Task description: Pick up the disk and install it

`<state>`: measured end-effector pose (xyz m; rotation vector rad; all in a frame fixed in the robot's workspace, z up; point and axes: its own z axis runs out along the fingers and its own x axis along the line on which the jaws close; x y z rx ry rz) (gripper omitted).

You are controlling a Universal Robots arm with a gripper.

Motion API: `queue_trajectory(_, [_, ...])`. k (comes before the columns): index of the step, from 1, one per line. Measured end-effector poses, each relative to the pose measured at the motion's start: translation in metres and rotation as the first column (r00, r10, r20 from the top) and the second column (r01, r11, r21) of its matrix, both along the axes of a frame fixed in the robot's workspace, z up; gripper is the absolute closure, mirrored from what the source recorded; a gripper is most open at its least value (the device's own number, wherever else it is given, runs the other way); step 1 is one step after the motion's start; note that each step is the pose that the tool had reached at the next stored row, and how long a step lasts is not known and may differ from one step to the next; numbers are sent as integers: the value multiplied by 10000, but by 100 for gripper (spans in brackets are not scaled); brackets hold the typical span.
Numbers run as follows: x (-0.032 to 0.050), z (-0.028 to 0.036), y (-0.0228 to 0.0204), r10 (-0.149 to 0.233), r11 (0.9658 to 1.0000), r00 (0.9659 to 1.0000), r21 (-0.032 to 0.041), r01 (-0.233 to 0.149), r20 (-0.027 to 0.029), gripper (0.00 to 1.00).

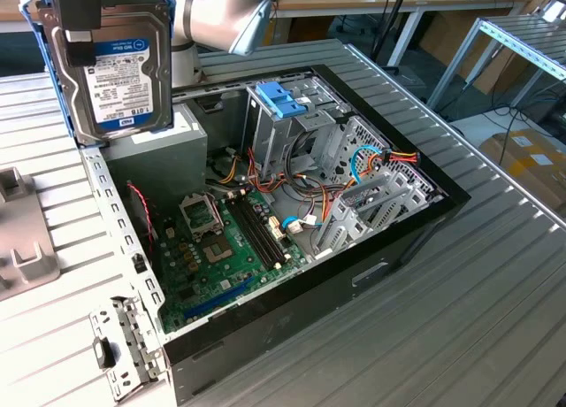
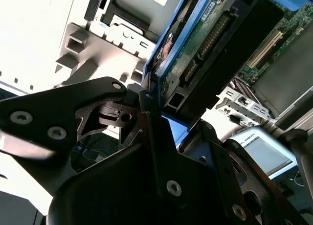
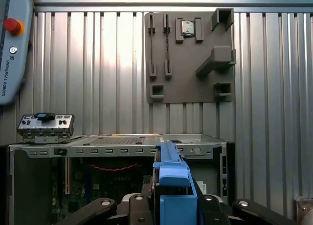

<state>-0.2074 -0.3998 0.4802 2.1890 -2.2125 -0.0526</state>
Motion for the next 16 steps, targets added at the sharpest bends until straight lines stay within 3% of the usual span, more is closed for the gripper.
queue_trajectory(16, [116,-4,0,0,10000,10000,-5,0,1,63])
